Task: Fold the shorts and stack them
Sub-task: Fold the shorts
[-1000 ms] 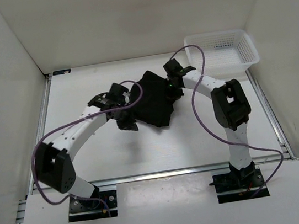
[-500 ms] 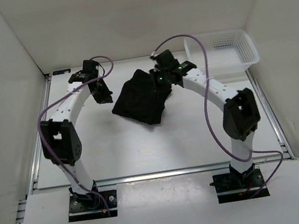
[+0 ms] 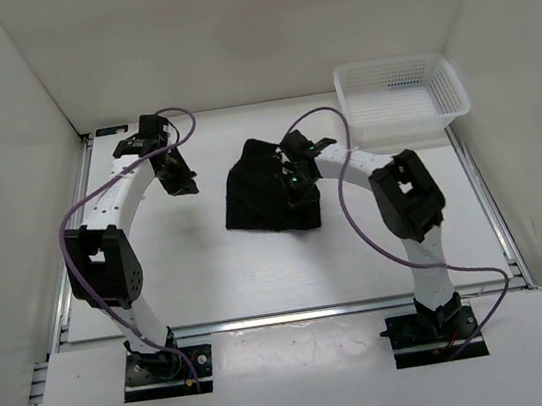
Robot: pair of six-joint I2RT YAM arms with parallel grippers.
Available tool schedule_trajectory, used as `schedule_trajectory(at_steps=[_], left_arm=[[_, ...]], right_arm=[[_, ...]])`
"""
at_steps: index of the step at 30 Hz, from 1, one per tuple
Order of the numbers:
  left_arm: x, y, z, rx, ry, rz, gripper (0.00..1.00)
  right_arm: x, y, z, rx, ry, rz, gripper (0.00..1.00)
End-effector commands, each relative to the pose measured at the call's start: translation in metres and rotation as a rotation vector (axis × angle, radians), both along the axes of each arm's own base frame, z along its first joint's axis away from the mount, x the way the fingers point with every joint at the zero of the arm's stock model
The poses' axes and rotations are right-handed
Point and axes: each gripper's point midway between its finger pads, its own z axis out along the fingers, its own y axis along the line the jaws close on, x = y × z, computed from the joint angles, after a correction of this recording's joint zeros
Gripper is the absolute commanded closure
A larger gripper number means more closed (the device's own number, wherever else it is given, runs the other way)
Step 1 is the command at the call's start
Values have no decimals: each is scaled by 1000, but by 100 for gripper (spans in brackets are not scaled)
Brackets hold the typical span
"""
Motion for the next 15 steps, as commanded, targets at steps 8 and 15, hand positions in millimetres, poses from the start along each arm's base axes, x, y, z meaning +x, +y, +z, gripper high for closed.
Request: schedule_trajectory(at_steps=[8, 15], left_arm=[[-23, -111, -2, -91, 25, -285, 90], [9, -146, -10, -65, 0, -276, 90]], right_arm=[[0, -65, 76, -70, -181, -24, 74], [16, -90, 90, -119, -236, -161, 76]])
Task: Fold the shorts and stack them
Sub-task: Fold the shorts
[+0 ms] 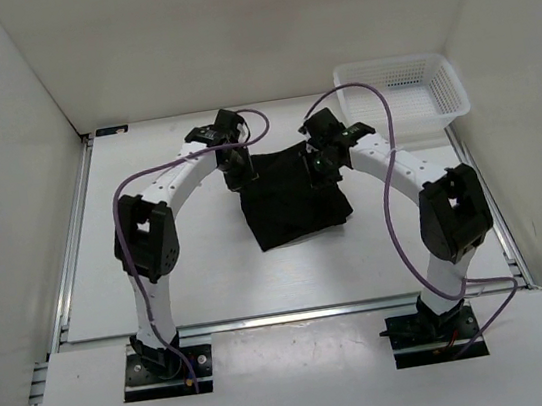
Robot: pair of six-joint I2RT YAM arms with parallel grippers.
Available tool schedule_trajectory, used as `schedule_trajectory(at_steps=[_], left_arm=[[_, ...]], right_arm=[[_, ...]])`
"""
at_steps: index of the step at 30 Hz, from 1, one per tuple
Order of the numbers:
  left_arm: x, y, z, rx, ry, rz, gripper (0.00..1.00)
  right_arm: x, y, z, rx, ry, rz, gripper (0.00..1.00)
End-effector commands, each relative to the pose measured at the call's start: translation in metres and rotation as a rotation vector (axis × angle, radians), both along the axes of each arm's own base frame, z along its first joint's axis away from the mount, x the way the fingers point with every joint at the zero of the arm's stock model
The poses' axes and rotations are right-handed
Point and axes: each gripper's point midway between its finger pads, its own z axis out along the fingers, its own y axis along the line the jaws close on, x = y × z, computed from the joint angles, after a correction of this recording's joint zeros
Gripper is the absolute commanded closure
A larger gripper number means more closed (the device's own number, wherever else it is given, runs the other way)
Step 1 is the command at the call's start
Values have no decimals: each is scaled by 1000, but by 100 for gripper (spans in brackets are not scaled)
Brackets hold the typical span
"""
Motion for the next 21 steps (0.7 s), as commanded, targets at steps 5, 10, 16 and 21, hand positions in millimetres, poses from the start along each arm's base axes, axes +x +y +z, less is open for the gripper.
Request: schedule_trajectory(at_steps=[5, 10, 16, 21], left_arm=[[79, -7, 4, 25, -136, 72, 90], [97, -16, -46, 56, -82, 33, 90], [106, 2, -5, 85, -167, 26, 90], [122, 33, 62, 45, -283, 89, 90]], right_arm=[[16, -57, -45, -127, 0, -195, 83], [8, -71, -100, -159, 98, -225, 93], [20, -59, -31, -52, -25, -216, 93], [47, -47, 24, 8, -130, -220, 92]])
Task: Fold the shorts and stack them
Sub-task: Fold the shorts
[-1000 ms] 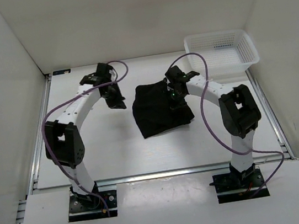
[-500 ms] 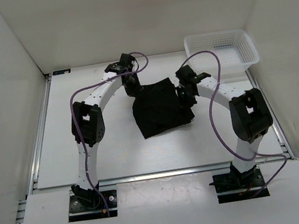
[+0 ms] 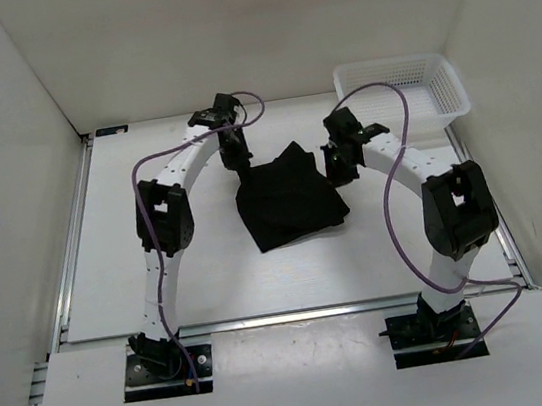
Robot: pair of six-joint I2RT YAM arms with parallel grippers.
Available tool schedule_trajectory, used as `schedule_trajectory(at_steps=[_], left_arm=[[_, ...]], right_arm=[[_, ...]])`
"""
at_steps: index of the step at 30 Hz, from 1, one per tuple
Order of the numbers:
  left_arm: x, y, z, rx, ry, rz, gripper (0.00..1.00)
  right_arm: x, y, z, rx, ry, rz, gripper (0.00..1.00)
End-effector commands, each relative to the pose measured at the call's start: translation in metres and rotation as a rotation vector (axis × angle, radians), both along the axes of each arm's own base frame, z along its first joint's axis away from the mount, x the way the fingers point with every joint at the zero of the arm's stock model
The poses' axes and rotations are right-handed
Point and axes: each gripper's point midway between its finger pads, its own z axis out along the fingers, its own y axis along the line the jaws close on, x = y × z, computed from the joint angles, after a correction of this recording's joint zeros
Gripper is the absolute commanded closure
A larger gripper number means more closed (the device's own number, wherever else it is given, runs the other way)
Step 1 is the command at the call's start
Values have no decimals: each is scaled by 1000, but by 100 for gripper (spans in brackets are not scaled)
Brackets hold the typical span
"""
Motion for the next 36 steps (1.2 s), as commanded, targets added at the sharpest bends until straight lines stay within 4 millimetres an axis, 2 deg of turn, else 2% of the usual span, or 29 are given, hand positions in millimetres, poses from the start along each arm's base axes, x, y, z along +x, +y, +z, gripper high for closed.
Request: schedule_trajectory(at_steps=[1, 2, 4, 5, 6, 7, 8, 9, 11, 12, 16, 17, 19, 21, 22, 23, 24, 25, 26, 27, 28, 29, 30, 31, 32, 33, 34, 35, 36], left_arm=[[21, 26, 105, -63, -208, 49, 90], [24, 34, 111, -66, -219, 64, 90], [21, 37, 103, -70, -191, 75, 90], [19, 36, 99, -73, -178, 71, 90], [17, 37, 95, -69, -166, 71, 90], [12, 39, 85, -58, -139, 71, 90], [10, 39, 80, -57, -122, 82, 90], [8, 40, 75, -53, -110, 82, 90], [2, 40, 53, -40, -55, 78, 90], [2, 40, 45, -37, -47, 78, 90], [0, 39, 5, -16, 26, 66, 90], [-1, 37, 5, -28, 31, 60, 90], [-2, 37, 0, -24, 41, 60, 90], [4, 38, 6, -19, 14, 57, 90], [7, 38, 17, -20, -13, 60, 90], [13, 43, 33, -22, -52, 65, 90], [14, 47, 48, -5, -82, 55, 88], [15, 48, 62, -9, -108, 48, 84], [17, 50, 90, -15, -170, 57, 76], [18, 58, 109, -11, -205, 61, 57], [19, 66, 124, -7, -239, 70, 49], [9, 72, 153, -10, -282, 78, 38], [9, 85, 172, -14, -321, 96, 33], [1, 89, 179, -9, -329, 101, 18], [-5, 98, 189, -11, -344, 117, 13], [-20, 107, 218, -28, -400, 129, 11], [-31, 118, 212, -5, -379, 137, 6], [-40, 120, 218, -11, -398, 138, 5], [-57, 127, 242, -20, -457, 148, 5]], right_arm=[[32, 19, 63, 90, -152, 11, 92], [45, 25, 76, 110, -184, 3, 90], [50, 41, 66, 119, -148, 33, 90], [63, 47, 77, 133, -180, 34, 88], [68, 55, 63, 124, -156, 44, 87], [75, 58, 59, 123, -155, 44, 87], [89, 65, 68, 140, -182, 37, 85], [95, 71, 44, 135, -139, 43, 85], [114, 84, 43, 160, -154, 53, 84], [119, 86, 18, 143, -117, 52, 84], [126, 96, -13, 161, -56, 42, 84], [125, 96, -17, 161, -45, 34, 84], [124, 98, -17, 174, -38, 31, 84], [124, 98, 7, 191, -76, 34, 84], [123, 96, 16, 189, -94, 30, 84], [127, 95, 49, 209, -162, 28, 82], [129, 85, 63, 194, -196, 4, 77], [127, 80, 75, 188, -222, -6, 56], [123, 75, 112, 205, -289, -23, 43], [123, 64, 128, 196, -327, -47, 31], [117, 55, 134, 176, -342, -66, 18], [111, 40, 165, 152, -420, -107, 14], [108, 28, 174, 139, -442, -133, 12], [106, 15, 181, 128, -460, -160, 11], [95, 2, 190, 120, -477, -181, 7], [91, -19, 189, 79, -479, -228, 6], [83, -32, 186, 50, -471, -253, 6], [68, -47, 183, 24, -463, -277, 4], [58, -65, 176, -4, -437, -317, 3]])
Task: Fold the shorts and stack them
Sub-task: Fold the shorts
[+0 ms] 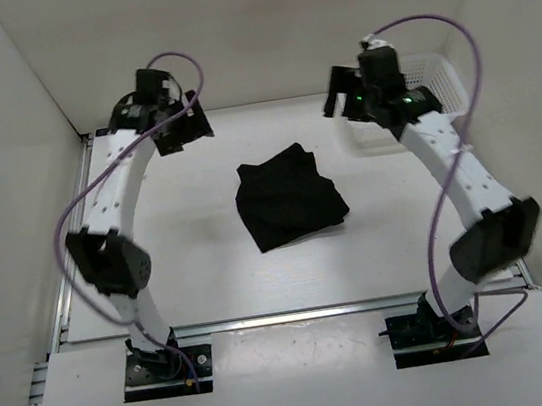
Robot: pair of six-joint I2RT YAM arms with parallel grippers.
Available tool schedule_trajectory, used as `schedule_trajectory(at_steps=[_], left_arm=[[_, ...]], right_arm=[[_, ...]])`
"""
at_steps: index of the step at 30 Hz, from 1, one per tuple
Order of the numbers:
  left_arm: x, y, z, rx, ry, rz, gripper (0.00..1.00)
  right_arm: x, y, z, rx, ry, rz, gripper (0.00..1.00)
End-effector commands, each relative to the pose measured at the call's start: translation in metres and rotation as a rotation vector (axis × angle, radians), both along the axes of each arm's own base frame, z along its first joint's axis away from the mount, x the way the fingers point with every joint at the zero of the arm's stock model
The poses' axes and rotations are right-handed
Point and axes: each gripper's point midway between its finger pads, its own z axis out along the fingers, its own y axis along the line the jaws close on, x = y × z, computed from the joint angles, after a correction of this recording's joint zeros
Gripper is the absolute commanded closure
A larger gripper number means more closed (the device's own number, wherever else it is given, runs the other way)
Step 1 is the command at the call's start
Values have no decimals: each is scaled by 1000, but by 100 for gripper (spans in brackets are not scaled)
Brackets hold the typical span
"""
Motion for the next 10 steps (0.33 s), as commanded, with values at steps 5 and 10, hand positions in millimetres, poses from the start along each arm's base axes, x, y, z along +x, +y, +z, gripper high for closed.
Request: schedule_trajectory(at_steps=[5, 10], left_arm=[[-103, 58, 48, 47, -140, 106, 5], [-155, 82, 32, 37, -160, 180, 5]], right_arm=[[-80, -124, -66, -209, 192, -289, 3], [-118, -144, -58, -219, 110, -335, 10]])
